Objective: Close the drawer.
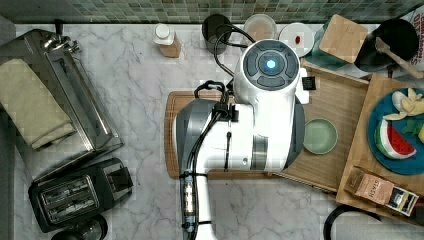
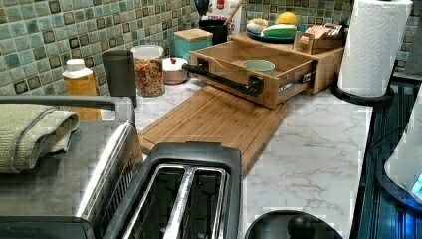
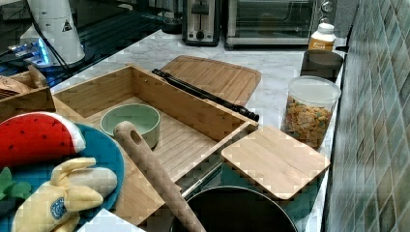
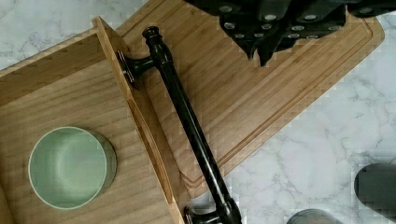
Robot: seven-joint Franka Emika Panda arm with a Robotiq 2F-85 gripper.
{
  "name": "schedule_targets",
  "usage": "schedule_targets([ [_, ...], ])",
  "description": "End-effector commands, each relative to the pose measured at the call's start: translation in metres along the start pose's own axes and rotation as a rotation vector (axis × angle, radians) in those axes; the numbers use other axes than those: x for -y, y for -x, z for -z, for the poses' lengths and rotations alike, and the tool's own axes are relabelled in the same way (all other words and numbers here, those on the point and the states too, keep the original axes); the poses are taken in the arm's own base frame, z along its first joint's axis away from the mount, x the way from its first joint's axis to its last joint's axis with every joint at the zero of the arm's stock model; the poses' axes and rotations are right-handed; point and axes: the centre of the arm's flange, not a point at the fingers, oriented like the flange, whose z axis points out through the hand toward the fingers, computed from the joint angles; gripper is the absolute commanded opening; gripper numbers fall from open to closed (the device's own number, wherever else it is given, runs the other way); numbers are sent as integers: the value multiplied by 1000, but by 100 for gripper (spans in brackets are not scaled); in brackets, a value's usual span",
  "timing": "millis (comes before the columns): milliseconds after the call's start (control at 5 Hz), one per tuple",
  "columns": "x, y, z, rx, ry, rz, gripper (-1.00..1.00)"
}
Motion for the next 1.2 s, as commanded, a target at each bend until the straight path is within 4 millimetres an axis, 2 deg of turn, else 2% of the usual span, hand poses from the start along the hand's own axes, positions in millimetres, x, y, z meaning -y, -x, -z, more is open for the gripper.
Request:
schedule_targets([
  [200,-1,-1,0,-4,3,0,-100],
  [400,18,-5,-31,-8,-24,117,-100],
  [600,32,-7,-42,-3,-33,135,-100],
  [800,47,-22,-50,37,-23,145,-100],
  [1200,77,-27,-59,-79,-4,78,-100],
])
